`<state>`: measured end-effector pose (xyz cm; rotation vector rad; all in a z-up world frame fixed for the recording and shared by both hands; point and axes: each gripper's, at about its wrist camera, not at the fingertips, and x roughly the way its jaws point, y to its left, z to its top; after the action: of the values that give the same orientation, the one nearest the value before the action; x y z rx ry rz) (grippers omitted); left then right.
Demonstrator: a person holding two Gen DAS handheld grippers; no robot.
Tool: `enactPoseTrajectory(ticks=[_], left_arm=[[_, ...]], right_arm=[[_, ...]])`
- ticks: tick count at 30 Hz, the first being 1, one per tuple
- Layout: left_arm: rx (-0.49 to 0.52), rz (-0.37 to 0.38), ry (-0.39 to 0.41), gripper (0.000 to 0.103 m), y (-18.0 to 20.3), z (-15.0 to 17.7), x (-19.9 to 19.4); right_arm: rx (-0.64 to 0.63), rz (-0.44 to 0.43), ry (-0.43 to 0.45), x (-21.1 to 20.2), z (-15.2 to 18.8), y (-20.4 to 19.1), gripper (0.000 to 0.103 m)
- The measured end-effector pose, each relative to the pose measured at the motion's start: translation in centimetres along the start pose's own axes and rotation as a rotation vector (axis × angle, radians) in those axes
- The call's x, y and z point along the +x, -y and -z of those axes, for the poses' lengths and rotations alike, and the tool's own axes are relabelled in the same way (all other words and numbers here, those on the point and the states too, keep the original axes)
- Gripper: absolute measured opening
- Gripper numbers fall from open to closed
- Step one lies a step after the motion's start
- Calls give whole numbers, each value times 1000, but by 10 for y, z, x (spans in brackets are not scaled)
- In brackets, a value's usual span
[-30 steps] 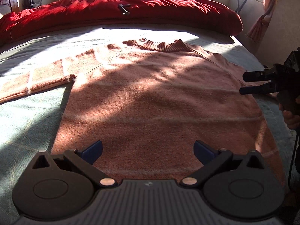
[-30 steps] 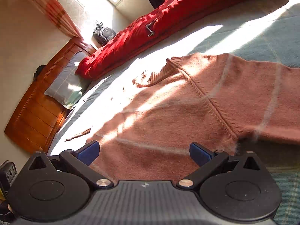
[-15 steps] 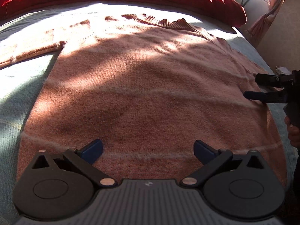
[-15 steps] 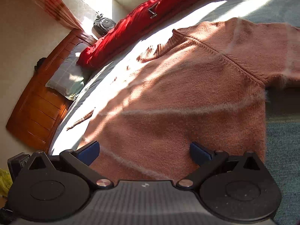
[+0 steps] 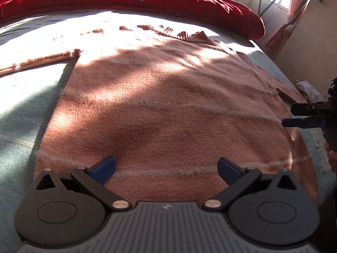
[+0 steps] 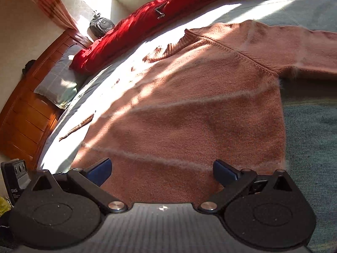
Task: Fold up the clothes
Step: 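Press the open left gripper over the sweater body toward the hem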
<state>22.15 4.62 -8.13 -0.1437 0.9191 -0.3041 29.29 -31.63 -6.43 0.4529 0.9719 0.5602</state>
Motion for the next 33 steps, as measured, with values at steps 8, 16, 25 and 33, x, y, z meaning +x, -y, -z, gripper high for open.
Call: enactPoseTrajectory(ticks=[8, 16, 25, 33], left_arm=[[178, 108, 38, 102, -12, -24, -8], [242, 218, -26, 102, -37, -14, 6], [125, 157, 87, 102, -103, -48, -29], [116, 288, 111, 102, -93, -75, -8]], right_arm=[[29, 164, 74, -9, 17, -27, 103], [101, 294, 153, -7, 40, -64, 103], [185, 358, 187, 6, 50, -79, 103], [138, 371, 136, 40, 36, -99, 103]])
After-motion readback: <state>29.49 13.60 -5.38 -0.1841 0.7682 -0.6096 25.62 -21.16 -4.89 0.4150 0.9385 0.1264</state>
